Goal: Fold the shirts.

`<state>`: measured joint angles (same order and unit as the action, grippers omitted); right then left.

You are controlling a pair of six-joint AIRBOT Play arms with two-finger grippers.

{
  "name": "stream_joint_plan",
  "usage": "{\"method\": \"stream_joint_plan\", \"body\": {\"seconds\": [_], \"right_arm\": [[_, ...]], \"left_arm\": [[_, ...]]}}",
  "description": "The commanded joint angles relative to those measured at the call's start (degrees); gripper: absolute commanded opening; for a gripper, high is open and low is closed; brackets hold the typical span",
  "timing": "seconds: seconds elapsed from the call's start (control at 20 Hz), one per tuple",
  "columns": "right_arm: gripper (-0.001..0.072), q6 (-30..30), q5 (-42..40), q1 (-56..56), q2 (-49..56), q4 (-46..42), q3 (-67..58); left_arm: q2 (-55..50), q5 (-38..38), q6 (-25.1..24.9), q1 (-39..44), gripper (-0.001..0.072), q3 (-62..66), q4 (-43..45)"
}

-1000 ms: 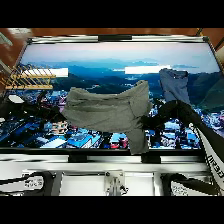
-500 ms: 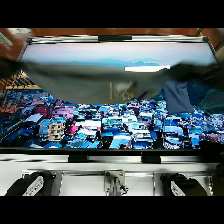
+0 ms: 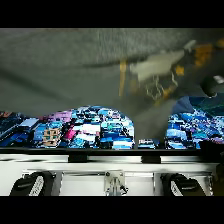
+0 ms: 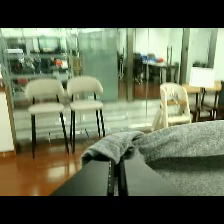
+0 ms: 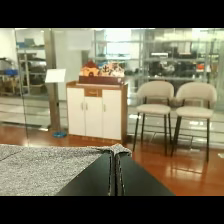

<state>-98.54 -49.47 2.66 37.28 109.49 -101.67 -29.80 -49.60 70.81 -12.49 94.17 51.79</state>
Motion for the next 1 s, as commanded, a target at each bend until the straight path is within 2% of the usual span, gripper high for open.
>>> {"method": "stream_joint_plan", "body": {"seconds": [0.0, 0.25, 0.35, 0.4, 0.5, 0.6, 0.8, 0.95], "right_arm": [[0.0056, 2.45, -8.24, -0.04, -0.28, -5.03, -1.42], [0.0057, 4.07, -31.45, -0.04, 7.87, -8.9, -1.38], [0.0057, 5.25, -38.53, -0.04, 14.16, -8.31, 0.68], [0.0057, 5.35, -38.53, -0.04, 17.31, -7.45, 3.34], [0.0057, 5.35, -32.3, -0.04, 23.78, -4.83, 9.81], [0.0057, 5.27, -22.1, -0.04, 31.52, 0.26, 14.27], [0.0057, 5.33, -3.58, 0.33, 46.07, 8.81, 14.51], [0.0057, 5.31, 4.87, 2.67, 52.0, 9.42, 14.53]], "left_arm": [[1.62, -2.71, 4.63, 0.0, 0.0031, 0.48, 8.0], [-0.92, -17.97, 5.57, 0.0, 0.0032, -8.02, 17.11], [-1.9, -20.04, 5.55, 0.0, 0.0032, -17.77, 17.75], [-2.58, -18.99, 5.57, 0.0, 0.0032, -23.12, 17.73], [-5.49, -13.88, 5.57, 0.0, 0.0031, -33.05, 17.73], [-10.64, -7.82, 5.9, 0.02, 0.0032, -38.23, 17.55], [-26.62, 0.07, 6.86, 0.02, 0.0031, -37.44, 13.88], [-36.76, 1.6, 6.88, 0.02, 0.0032, -34.73, 10.67]]}}
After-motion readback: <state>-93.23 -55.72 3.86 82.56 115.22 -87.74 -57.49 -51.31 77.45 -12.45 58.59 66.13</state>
